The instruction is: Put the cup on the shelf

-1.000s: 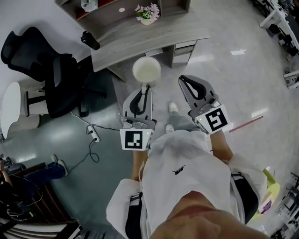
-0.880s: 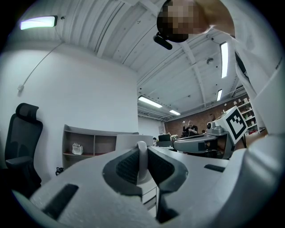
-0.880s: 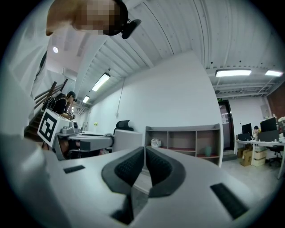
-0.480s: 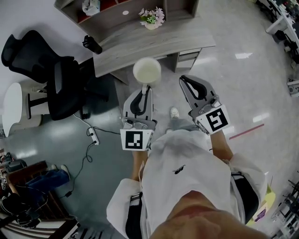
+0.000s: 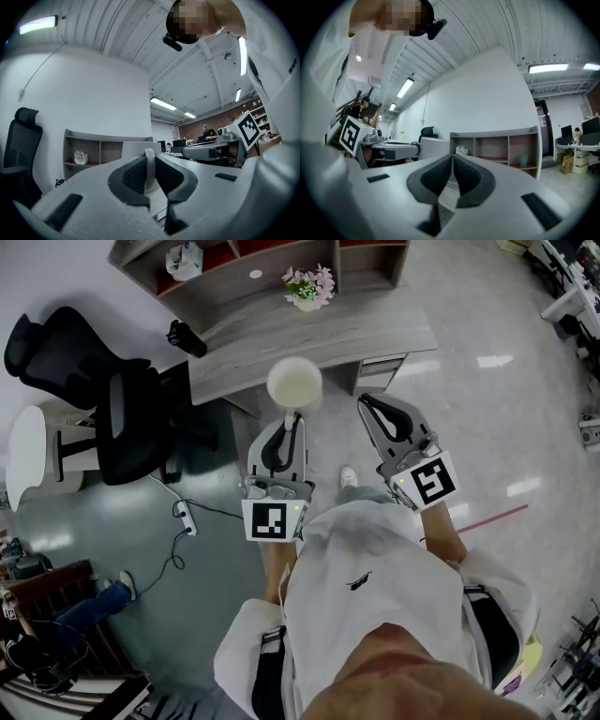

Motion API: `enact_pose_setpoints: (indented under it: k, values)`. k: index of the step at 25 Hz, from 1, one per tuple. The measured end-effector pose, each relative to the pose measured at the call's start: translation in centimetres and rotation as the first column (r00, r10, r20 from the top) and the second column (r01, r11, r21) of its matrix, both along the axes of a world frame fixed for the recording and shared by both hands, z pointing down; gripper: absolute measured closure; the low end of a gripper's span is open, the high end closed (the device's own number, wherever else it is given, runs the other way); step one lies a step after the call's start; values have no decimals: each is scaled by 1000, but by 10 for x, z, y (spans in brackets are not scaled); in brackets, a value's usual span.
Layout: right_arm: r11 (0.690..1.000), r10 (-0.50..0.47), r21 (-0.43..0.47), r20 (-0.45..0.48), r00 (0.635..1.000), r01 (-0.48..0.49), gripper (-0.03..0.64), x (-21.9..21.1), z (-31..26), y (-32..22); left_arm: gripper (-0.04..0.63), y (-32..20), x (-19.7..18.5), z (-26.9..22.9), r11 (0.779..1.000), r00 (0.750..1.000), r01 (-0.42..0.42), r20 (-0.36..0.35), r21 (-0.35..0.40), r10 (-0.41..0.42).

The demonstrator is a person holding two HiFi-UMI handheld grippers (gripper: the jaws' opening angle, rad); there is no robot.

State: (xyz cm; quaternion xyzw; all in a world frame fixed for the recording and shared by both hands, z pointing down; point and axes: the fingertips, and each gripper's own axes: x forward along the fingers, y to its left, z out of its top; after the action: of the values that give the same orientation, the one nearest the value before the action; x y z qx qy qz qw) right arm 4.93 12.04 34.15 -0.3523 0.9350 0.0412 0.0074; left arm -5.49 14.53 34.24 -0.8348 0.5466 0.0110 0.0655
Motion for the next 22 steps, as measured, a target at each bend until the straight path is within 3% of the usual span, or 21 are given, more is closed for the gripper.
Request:
enact_pose_setpoints:
  k: [5, 11, 22]
  values:
    - [1000, -15, 0, 13, 1000, 15, 580, 3, -3, -20, 546, -21, 8, -6, 1000, 999, 15, -42, -16, -16]
    - [999, -32, 4, 10, 999, 32, 580, 11, -5, -39, 546, -40, 12, -4, 999, 999, 36, -11, 19, -36]
    - [1000, -26, 11, 17, 999, 26, 580, 14, -8, -82, 546, -79, 15, -6, 999, 999, 37, -3, 15, -37]
